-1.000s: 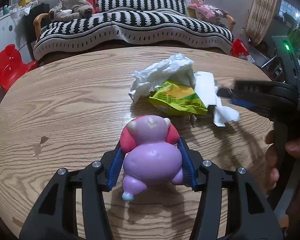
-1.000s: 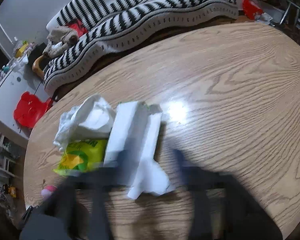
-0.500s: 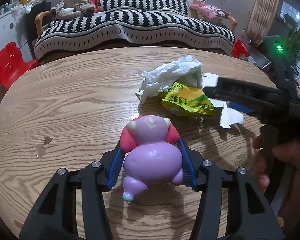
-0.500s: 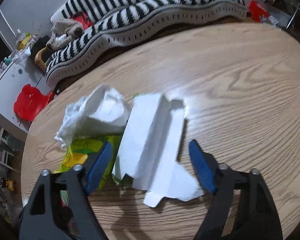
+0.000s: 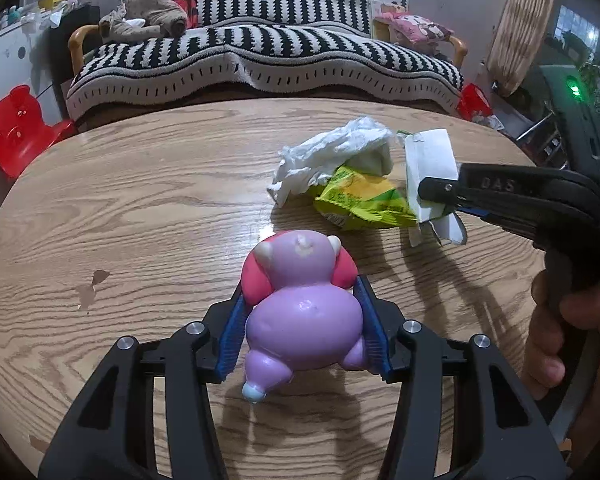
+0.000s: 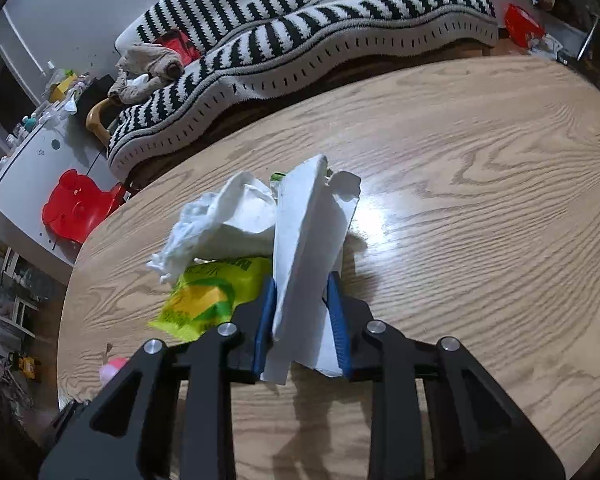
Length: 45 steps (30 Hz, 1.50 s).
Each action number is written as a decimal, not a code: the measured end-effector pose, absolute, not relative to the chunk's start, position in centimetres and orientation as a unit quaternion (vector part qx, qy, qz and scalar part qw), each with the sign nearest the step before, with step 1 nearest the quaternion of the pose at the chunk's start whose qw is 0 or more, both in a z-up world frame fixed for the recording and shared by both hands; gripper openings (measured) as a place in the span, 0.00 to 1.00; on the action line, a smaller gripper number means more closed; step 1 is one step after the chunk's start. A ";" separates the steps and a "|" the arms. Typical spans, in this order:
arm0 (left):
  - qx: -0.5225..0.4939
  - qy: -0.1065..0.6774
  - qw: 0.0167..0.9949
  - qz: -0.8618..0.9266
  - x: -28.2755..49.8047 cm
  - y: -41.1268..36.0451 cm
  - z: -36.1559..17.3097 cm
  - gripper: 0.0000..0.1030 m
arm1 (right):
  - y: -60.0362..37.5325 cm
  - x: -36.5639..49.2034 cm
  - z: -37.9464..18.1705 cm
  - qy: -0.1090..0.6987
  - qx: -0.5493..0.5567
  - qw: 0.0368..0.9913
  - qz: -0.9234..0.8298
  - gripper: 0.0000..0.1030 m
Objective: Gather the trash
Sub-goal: 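Carry the pig toy and paper box to the black bin and open both grippers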
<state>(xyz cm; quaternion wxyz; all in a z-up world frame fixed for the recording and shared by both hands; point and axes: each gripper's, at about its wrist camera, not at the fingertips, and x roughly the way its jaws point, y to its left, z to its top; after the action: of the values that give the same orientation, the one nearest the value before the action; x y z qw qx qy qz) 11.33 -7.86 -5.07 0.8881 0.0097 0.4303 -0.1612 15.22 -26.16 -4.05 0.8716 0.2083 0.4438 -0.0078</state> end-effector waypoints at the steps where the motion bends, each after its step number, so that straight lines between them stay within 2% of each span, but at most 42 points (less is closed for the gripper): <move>1: 0.010 0.429 0.889 -0.163 11.2 -8.0 -4.9 0.49 | -26.2 14.9 -3.8 0.443 0.207 0.873 -0.006 0.26; 13: 0.029 0.413 0.894 -0.171 9.6 -10.9 -3.7 0.48 | -28.1 8.2 -0.2 0.429 0.170 0.887 0.009 0.26; 21: 0.041 0.397 0.894 -0.205 7.3 -16.0 -2.2 0.48 | -33.1 2.1 1.8 0.415 0.154 0.897 -0.009 0.26; 35: 0.069 0.371 0.847 -0.373 -1.2 -33.1 -1.7 0.48 | -50.7 -13.3 1.9 0.382 0.201 0.888 -0.160 0.27; 45: 0.086 0.401 0.776 -0.480 -8.5 -44.6 -4.9 0.48 | -61.0 -23.7 -2.5 0.405 0.268 0.831 -0.271 0.27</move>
<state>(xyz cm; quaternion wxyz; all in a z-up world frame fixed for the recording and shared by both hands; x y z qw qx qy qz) -8.49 -44.62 -4.86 0.7757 0.0860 0.4008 -0.4798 -23.67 -61.02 -2.51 0.8311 0.2682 0.4051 -0.2707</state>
